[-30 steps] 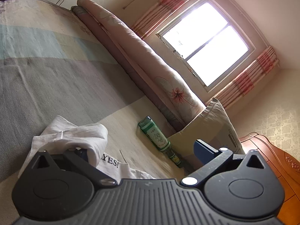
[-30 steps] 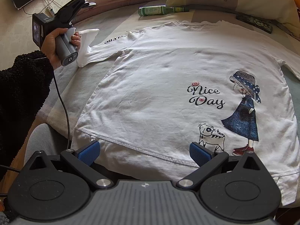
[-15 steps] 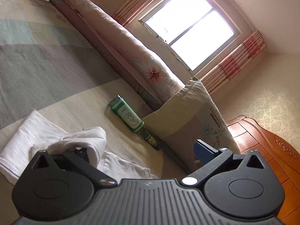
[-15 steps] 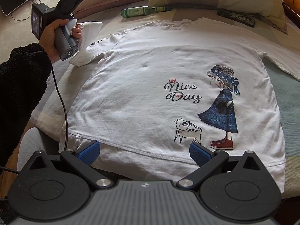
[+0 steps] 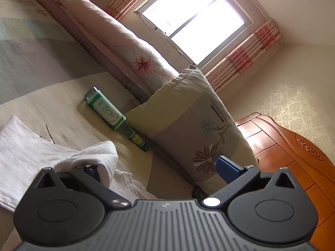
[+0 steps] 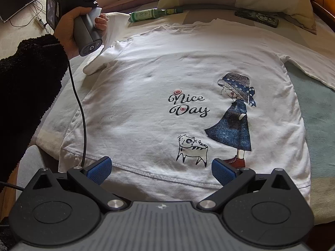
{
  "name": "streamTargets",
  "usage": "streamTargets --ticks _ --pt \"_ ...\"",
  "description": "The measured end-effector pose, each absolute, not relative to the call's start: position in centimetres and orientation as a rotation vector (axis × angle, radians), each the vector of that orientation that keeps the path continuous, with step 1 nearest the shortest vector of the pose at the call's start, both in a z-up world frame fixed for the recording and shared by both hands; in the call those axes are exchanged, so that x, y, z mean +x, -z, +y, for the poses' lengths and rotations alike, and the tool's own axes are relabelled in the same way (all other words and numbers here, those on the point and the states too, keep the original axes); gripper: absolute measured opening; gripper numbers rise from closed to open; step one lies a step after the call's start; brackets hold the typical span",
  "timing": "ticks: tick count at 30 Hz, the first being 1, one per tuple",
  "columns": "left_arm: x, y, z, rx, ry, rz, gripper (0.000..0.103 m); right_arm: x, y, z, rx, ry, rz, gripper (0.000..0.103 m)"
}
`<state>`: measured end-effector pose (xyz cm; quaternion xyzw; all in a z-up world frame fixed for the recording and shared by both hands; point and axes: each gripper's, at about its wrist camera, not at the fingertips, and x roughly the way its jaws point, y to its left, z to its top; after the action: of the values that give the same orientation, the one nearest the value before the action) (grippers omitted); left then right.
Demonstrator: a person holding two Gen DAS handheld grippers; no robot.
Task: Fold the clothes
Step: 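Carry the sleeve with the left gripper toward the shirt collar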
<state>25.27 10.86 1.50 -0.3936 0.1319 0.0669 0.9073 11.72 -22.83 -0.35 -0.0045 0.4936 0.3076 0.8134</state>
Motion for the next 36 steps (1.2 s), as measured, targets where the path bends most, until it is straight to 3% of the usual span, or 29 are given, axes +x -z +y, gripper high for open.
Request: streamTargets --ticks 15,36 --pt "28.7 1.9 5.6 -0.803 -0.146 0.31 0.102 12.4 0.7 -24.5 -0.018 -0.643 1.073 0.103" --pt "34.2 2.1 -1.4 -0.724 -0.009 0.358 0.102 13.8 2.2 -25.4 0.002 -0.613 1.105 0.103"
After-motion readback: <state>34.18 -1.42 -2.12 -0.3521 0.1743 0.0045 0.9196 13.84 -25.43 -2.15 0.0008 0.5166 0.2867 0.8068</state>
